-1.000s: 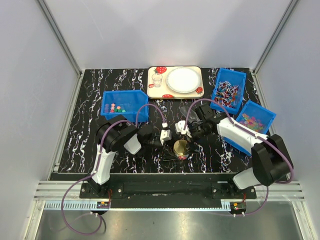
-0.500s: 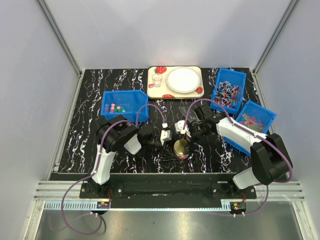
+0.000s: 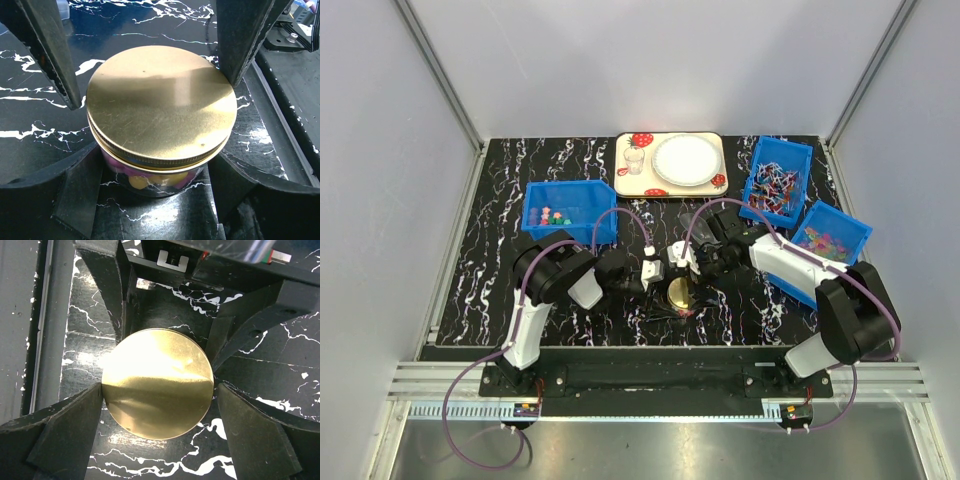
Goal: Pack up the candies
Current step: Screw the bottle lid onto the packing bottle.
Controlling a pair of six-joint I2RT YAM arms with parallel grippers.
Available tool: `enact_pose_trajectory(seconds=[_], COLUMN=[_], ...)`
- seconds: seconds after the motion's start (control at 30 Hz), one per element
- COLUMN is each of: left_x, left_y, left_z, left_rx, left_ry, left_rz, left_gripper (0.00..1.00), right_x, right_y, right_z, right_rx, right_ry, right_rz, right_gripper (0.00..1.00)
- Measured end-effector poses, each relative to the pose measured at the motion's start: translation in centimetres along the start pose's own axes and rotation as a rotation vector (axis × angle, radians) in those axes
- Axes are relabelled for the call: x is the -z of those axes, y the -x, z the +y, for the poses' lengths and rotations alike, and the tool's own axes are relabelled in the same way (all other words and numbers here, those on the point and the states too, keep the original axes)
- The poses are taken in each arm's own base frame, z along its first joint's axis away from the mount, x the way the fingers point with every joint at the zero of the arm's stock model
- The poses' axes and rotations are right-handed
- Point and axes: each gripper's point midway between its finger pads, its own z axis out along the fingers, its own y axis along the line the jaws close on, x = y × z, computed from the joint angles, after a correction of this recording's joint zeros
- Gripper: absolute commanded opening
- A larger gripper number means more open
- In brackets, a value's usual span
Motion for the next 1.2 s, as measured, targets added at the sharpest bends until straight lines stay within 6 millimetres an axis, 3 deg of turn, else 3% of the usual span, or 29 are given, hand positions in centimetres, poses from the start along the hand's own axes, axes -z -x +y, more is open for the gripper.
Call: enact_pose_trajectory(seconds=[0.13, 0.23, 0.6, 0.93, 1.2], left_x=[0.0, 0.0, 0.1, 0.7, 0.8], left_y=[0.0, 0.0, 0.2, 0.3, 0.4], left_z=[0.2, 0.4, 2.0, 3.7, 4.1], left_rx=[0.000, -0.001, -0.007, -0.025, -0.016], left_ry=[0.010, 0.021, 0.116, 0.215, 0.239], left_rz=[0.000, 0.000, -0.001, -0.003, -0.004], left_gripper=[0.70, 0.70, 0.68, 0.68, 0.68], right_x=[0.1, 0.1, 0.4, 0.5, 0.4], right_y=[-0.1, -0.1, -0.2, 0.1, 0.2], right_z=[-0.1, -0.4, -1.9, -3.8, -4.2], right_rx=[-0.019, -0.028, -0.103, -0.283, -0.381], right_ry=[-0.007, -0.020, -0.120, -0.296, -0.349], right_rz=[0.008, 0.014, 0.051, 0.061, 0.061], right_gripper=[0.84, 0.81, 0.80, 0.78, 0.78])
